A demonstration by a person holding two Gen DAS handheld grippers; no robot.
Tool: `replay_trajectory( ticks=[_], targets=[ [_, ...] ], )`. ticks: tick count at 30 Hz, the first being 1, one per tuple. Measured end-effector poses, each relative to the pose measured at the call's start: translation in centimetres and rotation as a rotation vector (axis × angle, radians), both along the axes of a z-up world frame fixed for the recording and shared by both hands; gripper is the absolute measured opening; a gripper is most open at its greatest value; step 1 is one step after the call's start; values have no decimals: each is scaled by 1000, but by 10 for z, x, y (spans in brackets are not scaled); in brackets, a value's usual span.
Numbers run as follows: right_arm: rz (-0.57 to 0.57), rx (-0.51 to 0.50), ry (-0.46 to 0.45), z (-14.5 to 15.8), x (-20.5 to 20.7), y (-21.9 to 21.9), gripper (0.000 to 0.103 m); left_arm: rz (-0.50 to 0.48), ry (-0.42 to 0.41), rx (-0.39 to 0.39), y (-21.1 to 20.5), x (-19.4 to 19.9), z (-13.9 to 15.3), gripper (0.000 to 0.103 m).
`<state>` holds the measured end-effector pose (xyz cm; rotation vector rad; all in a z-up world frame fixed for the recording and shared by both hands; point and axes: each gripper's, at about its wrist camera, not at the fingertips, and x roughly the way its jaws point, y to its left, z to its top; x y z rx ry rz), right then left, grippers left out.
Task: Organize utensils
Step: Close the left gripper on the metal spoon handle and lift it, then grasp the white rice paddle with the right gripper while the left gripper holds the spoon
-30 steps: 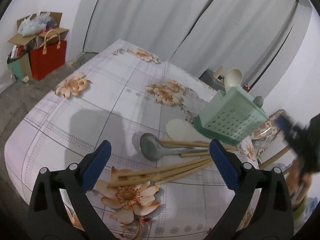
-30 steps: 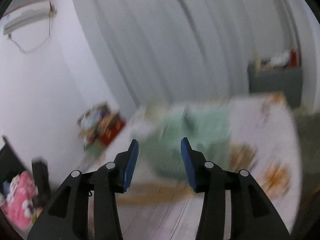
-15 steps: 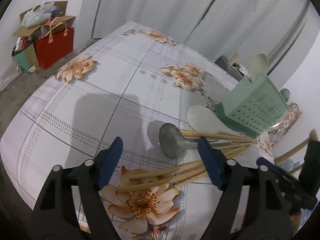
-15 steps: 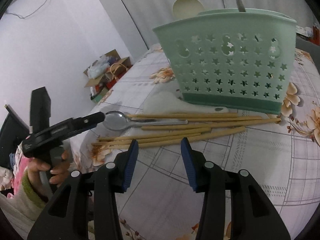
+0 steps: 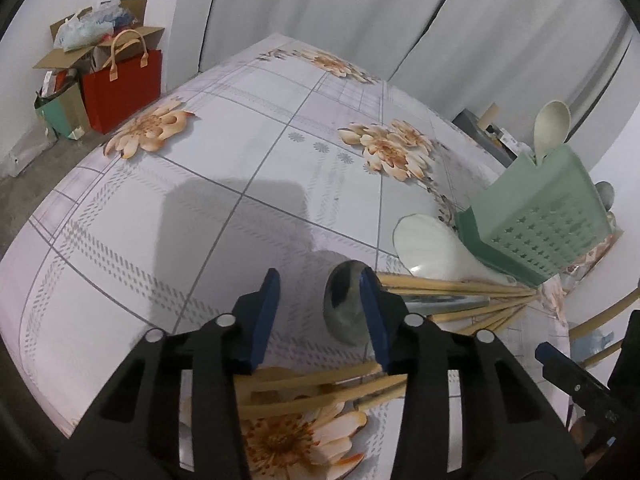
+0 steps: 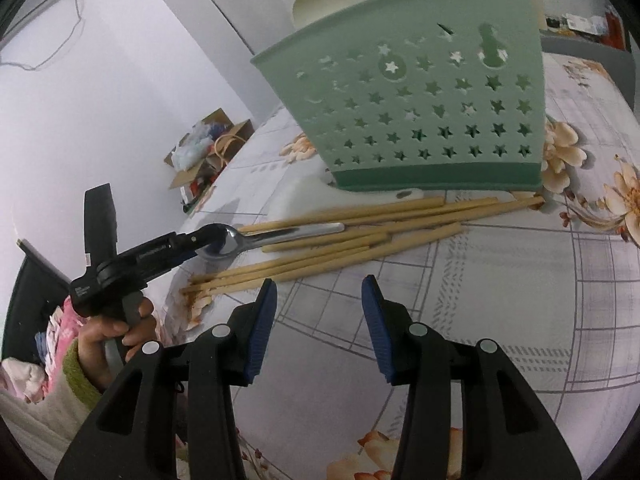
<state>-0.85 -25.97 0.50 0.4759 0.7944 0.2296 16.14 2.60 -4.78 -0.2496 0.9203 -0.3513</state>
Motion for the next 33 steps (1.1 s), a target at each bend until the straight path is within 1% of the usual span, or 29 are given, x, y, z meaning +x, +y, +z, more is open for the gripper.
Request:
replay_trajectory(
  ticks=[3,5,6,7,12,16,19,22,28,31,33],
  targets=[
    [-3,12,4,-1,-6,-6,44,10,-17,18,-4,-3,-1,28],
    [-3,14,9,-4,-6,-7,44,13,-24,49,-7,-5,-1,23],
    [-4,17,15,-5,-5,-9,44,11,-26,54,-9,-5,0,18],
    [-5,22,21,-6,-4,-10,44,10,-27,54,-9,-5,0,16],
    [-21,32,20,-6,0,-13,44,-3,-39,23,-7,-11,7,10],
    [-41,13,5,-2,-4,-19,44,-32,-63,-5,-3,-21,18,6],
    [-46,-10,-1,3,-6,-21,44,-56,-82,-43,2,-28,28,3],
    [-28,-40,-13,13,-1,-21,44,-62,-99,-91,10,-34,37,1],
    [38,-106,-44,35,30,-5,44,-46,-157,-161,28,-36,58,1],
    [81,-159,-58,42,49,11,44,-16,-185,-177,38,-36,66,1],
    [113,-226,-64,44,63,27,44,10,-207,-188,45,-36,70,1]
  ],
)
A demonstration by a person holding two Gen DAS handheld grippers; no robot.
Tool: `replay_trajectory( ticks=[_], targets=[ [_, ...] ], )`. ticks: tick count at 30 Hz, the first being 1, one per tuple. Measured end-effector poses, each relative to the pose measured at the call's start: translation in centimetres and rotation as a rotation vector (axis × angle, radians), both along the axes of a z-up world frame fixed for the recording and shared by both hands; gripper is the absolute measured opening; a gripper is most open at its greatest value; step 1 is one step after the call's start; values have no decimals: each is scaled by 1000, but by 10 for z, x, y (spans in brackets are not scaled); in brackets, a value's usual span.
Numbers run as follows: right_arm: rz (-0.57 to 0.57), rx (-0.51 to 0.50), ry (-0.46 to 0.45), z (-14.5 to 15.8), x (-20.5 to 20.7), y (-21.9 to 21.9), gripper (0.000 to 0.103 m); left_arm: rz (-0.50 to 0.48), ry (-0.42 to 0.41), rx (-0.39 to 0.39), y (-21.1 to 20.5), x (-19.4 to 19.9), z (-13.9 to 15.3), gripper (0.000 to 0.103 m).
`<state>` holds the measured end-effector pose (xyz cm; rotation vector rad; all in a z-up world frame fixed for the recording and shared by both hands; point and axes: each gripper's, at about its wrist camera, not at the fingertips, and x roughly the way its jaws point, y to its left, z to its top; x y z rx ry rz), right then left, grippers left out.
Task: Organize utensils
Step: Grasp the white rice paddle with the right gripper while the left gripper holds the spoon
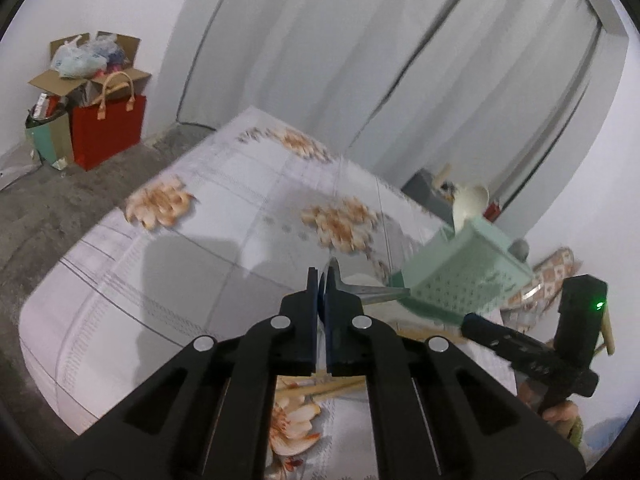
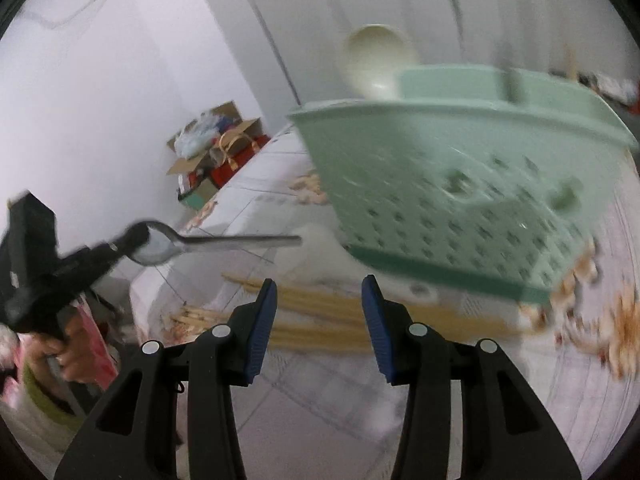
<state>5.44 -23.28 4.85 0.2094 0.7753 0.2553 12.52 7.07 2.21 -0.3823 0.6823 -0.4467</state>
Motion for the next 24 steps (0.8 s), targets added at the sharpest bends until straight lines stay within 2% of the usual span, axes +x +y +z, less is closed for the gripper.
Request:
replay_trajectory(
  ticks=[6,12,17,20,24],
  targets=[
    [125,-191,-7,-2,34,48,45,93,-26,0,21,6,3,1],
    [219,-350,22,-4,75,87,69,128,4,-29,38,14,-4,1],
    [259,-498,82,-22,106,114,72,158,1,-51,54,12,-7,1],
    [252,-512,164,-36,113,117,72,162,6,-62,59,10,-11,1],
    [220,-421,238,-43,108,105,72,166,22,-76,65,9,-18,1]
  ],
)
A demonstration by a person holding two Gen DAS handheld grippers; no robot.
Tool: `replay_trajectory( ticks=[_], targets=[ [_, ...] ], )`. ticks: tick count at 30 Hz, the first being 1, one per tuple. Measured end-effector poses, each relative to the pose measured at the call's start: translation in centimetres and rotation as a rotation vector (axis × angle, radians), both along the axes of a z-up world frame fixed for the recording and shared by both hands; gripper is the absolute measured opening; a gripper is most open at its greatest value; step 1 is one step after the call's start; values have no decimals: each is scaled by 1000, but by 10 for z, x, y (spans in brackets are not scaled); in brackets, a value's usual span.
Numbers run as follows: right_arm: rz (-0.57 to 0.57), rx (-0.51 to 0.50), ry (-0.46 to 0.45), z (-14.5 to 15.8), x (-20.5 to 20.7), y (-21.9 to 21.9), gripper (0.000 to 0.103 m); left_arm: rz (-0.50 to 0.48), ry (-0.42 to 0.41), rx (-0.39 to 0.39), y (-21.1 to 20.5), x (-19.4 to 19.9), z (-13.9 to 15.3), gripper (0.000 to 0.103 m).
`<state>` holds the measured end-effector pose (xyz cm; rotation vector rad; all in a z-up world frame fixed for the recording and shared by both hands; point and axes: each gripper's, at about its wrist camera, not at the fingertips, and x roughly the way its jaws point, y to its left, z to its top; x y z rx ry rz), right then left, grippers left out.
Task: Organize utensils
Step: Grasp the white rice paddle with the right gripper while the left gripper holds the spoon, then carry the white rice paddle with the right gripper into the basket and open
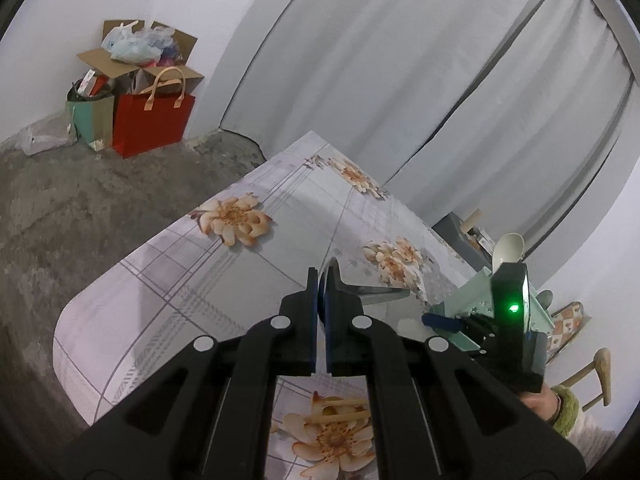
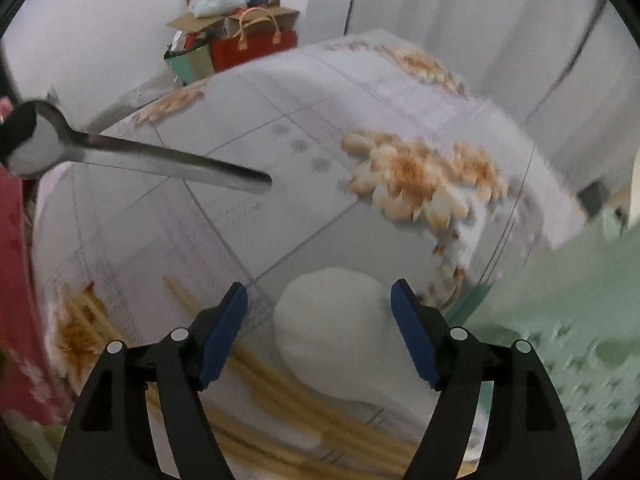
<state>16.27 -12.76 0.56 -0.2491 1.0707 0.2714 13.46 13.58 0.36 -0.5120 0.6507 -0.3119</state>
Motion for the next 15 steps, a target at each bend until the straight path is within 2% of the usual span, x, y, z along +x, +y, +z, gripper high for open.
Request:
replay_trajectory(
  ticks=[3,11,15],
  targets=[
    [-56,67,47,-4,-9,-15,72,-1,4,-8,4,1,-2,1],
    [-122,65,60,-8,-37,-39,72,-16,-5,-27,5,0,-4,1],
    [-98,55,61,-8,-41,-43,75,-31,4,-28,1,0,-8,1]
  ],
)
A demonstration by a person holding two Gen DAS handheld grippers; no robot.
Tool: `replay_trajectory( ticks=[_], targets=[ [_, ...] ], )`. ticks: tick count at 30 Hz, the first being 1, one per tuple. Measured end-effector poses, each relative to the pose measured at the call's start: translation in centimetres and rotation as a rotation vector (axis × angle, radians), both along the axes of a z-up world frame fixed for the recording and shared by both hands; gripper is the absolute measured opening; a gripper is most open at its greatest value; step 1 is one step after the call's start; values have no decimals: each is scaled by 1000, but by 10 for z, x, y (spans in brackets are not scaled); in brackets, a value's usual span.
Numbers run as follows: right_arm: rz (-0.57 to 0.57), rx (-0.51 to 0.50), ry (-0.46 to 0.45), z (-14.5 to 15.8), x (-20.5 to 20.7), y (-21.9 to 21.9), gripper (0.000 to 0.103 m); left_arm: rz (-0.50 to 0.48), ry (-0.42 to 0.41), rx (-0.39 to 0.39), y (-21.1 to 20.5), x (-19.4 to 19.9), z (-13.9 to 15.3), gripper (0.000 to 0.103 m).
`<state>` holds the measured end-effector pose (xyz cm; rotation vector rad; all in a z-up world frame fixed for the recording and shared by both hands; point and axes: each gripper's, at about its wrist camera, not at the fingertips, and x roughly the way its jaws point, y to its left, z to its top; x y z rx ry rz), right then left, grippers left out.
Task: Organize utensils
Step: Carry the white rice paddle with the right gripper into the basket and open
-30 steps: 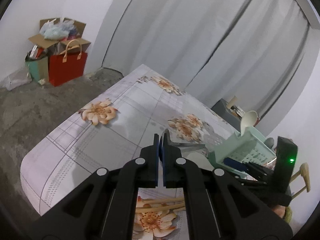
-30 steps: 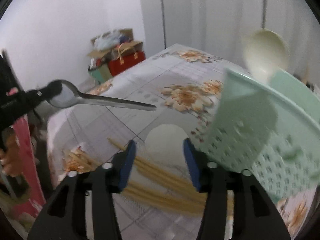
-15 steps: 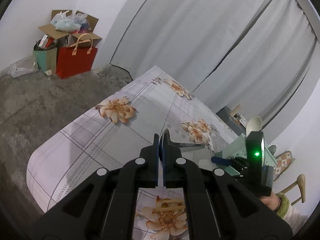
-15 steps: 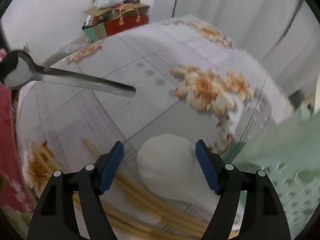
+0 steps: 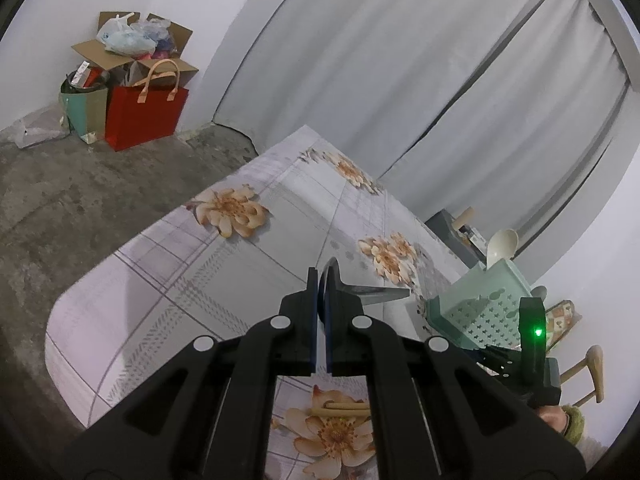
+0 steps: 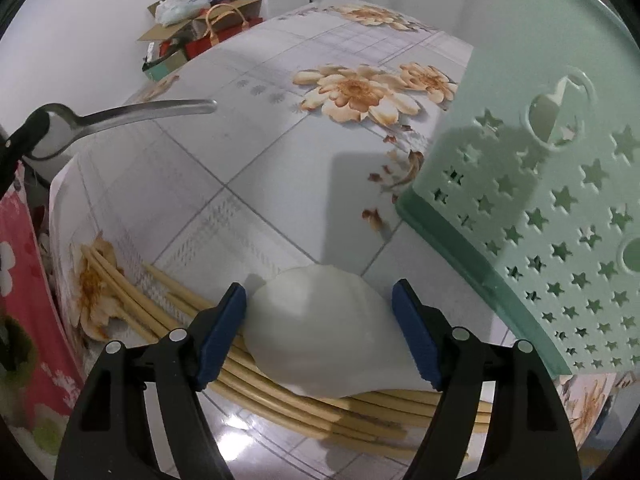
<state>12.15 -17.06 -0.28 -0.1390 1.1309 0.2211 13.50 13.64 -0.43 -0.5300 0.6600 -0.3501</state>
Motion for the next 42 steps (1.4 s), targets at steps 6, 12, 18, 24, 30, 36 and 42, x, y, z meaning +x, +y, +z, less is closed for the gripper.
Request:
replay_trajectory(
  ticks=[6,12,18,24,30,36,42],
  targets=[
    [6,5,-11,5,-3,-3,71,-19,23,-9,-8,3,-3,1],
    [-27,110,-111,37,-19,-20,68,-33,12,10,-14,2,1,1],
    [-109,275,-185,61,-49,-54,66,-42,20,16,-20,1,-2,1],
    [-181,366,-214,64,-78,-82,66,-62,22,35,-32,3,2,1],
    [-301,552,-280,68,-103,-124,63,-72,0,44,-42,-2,10,1],
    [-382,620,-314,66,-118,-153,24,-98,-88,42,-55,-10,41,1],
    [-465,660,-311,53,-131,-183,17,-125,-226,66,-72,-14,93,1]
  ],
)
